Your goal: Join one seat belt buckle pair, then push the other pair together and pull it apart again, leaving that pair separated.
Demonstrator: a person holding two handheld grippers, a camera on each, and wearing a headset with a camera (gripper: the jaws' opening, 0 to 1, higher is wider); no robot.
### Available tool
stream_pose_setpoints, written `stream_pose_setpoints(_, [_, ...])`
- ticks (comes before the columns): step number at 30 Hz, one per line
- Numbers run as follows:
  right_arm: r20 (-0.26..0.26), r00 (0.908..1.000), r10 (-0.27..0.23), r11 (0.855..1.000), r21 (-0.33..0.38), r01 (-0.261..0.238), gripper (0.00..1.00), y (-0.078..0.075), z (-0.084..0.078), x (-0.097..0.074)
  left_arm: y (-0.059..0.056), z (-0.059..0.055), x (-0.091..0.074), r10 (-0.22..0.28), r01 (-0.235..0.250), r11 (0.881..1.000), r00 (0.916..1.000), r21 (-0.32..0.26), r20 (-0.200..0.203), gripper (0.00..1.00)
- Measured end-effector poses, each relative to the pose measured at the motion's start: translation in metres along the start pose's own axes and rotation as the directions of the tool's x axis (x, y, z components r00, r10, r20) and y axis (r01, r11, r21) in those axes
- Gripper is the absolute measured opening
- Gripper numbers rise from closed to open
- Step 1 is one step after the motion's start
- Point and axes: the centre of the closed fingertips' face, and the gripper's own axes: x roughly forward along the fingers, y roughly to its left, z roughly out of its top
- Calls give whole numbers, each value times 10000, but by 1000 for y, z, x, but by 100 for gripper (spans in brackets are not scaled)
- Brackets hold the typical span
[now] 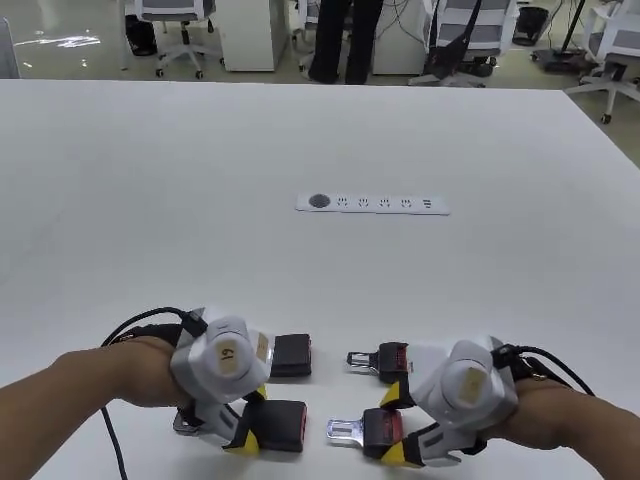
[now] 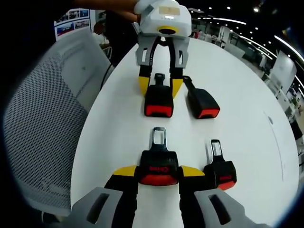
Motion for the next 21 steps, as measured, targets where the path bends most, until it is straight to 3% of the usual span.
stream_pose_setpoints(21, [-111, 9999, 108, 9999, 117, -107, 30, -1, 17, 10, 1, -1, 0, -6, 6, 10000, 9999, -69, -108, 33])
